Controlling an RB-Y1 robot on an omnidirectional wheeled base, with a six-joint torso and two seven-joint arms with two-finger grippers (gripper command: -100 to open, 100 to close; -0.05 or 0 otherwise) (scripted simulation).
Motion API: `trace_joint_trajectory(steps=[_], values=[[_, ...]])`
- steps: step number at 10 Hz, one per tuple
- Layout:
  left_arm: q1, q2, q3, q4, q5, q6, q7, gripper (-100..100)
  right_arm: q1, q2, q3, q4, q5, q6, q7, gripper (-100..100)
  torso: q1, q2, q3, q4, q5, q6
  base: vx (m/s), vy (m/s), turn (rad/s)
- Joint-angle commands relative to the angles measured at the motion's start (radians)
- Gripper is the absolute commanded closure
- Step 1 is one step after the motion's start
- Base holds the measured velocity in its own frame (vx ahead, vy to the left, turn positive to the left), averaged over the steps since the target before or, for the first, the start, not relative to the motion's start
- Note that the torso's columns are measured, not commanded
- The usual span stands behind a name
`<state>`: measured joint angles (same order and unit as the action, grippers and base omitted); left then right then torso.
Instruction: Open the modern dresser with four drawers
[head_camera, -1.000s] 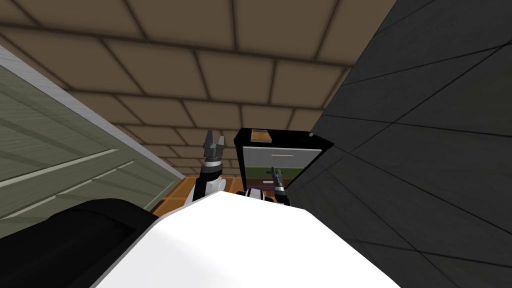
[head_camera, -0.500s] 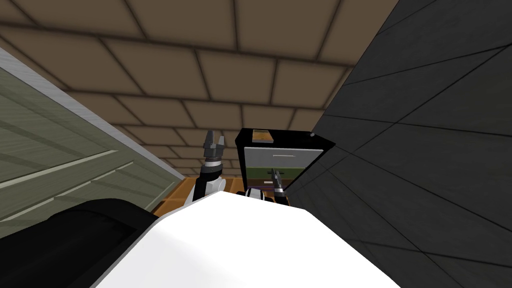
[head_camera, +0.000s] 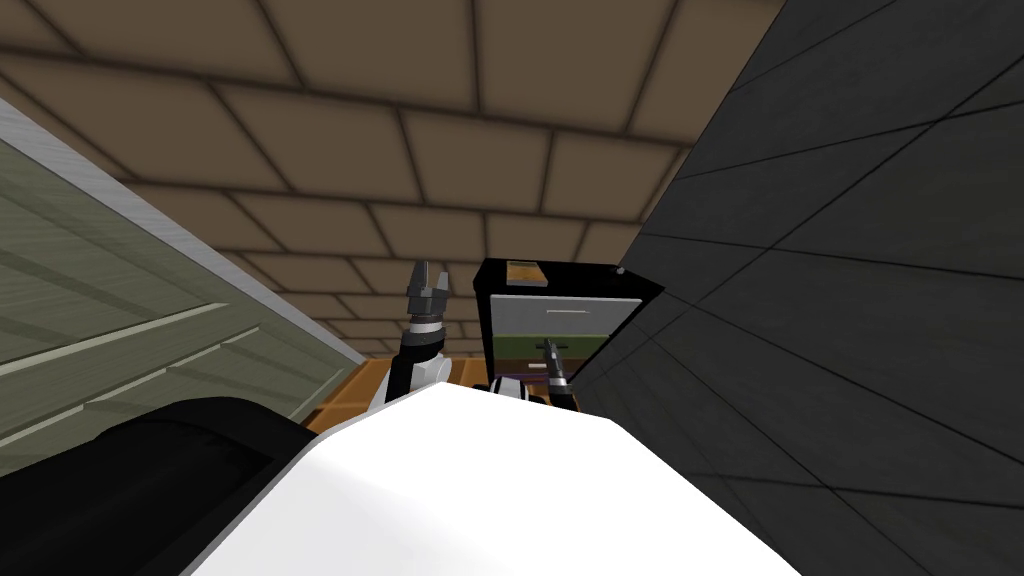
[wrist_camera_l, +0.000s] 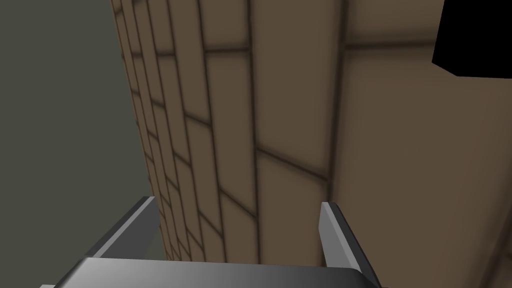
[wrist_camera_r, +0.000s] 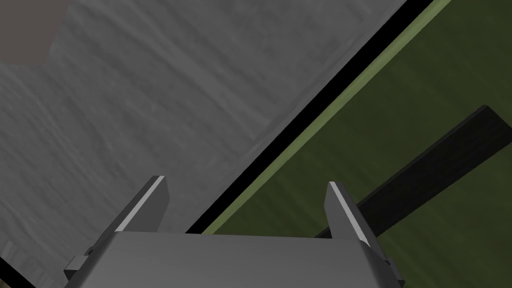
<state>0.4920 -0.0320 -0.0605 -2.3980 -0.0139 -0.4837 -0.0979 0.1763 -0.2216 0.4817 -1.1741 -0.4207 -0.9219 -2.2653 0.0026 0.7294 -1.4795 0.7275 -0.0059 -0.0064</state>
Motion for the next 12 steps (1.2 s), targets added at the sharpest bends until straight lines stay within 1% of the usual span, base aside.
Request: trace_joint_trajectory(steps=[1,2,3,5,7,12], values=[[0.000,0.000,0.000,0.000,0.000,0.000,0.000,0,0.001,-0.004,0.030,0.043,-0.014,0.003,-0.079,-100,0.001,-0.003,-0.002,-0.004,-0.002,-0.001,0.003,0.027,-0.023],[0.000,0.000,0.000,0.000,0.000,0.000,0.000,0,0.001,-0.004,0.030,0.043,-0.014,0.003,-0.092,-100,0.002,-0.005,-0.003,-0.005,-0.003,-0.003,-0.005,0.004,-0.017],[0.000,0.000,0.000,0.000,0.000,0.000,0.000,0,-0.008,-0.009,0.045,0.069,-0.025,-0.008,-0.123,-100,0.002,-0.005,-0.003,-0.006,-0.004,-0.004,0.004,0.017,-0.002],[0.000,0.000,0.000,0.000,0.000,0.000,0.000,0,-0.008,-0.009,0.045,0.072,-0.025,-0.008,-0.157,-100,0.005,-0.007,-0.003,-0.009,-0.005,-0.006,0.006,0.013,-0.008],[0.000,0.000,0.000,0.000,0.000,0.000,0.000,0,-0.008,-0.009,0.045,0.077,-0.025,-0.008,-0.157,-100,0.004,-0.010,-0.004,-0.012,-0.008,-0.008,0.001,-0.009,-0.006],[0.000,0.000,0.000,0.000,0.000,0.000,0.000,0,-0.008,-0.009,0.045,0.077,-0.025,-0.008,-0.157,-100,0.004,-0.010,-0.005,-0.012,-0.006,-0.007,-0.002,0.001,0.007]])
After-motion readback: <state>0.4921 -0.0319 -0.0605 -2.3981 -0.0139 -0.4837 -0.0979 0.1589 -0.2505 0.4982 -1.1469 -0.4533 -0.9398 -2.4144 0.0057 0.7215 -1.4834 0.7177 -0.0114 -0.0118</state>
